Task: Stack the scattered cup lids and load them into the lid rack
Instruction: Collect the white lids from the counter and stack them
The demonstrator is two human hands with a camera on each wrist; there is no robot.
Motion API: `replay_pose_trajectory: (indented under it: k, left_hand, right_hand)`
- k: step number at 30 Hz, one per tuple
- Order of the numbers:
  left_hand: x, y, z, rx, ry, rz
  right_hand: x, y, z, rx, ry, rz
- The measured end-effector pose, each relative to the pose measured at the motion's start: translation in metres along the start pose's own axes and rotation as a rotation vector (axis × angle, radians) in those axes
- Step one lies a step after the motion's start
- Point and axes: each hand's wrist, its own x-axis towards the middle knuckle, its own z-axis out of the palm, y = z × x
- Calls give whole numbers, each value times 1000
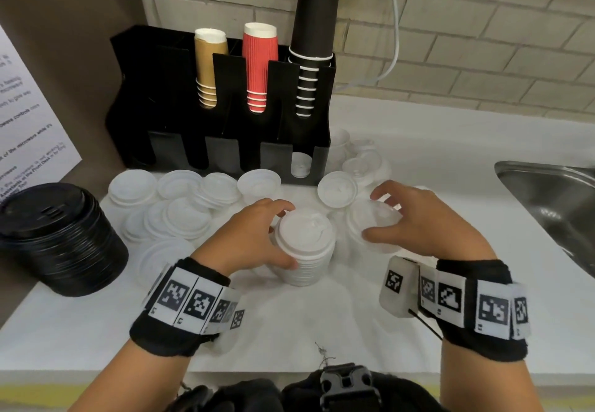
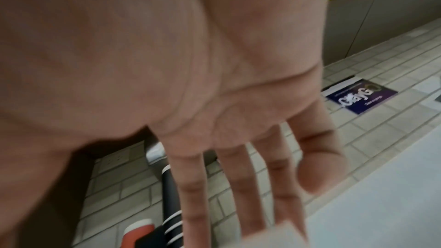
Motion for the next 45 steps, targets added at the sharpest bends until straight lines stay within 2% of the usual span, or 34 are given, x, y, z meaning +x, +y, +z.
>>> replay_pose_trajectory:
  k: [5, 9, 16, 35, 38, 40, 42, 45]
  left_hand:
    - [1, -2, 1, -38, -2, 4]
    - [2, -3, 1, -60, -2, 16]
    - [3, -5, 3, -90, -4, 0]
    - [1, -2, 7, -82, 20, 33]
    - [3, 0, 8, -68, 24, 32]
    - [4, 1, 7, -42, 19, 21]
    - [6, 2, 6, -13, 19, -1]
    - [9, 3, 5, 12, 9, -24]
  right_hand:
    - [2, -16, 16, 152, 85, -156]
    - [4, -30, 34, 218, -17, -269]
    - [10, -39, 48, 146, -77, -304]
    - [17, -50, 61, -5, -86, -336]
    - [16, -48, 63, 5, -90, -331]
    - [13, -39, 59, 101, -101, -296]
    - [8, -19, 46, 170, -61, -209]
    - [-3, 31, 22, 34, -30, 18]
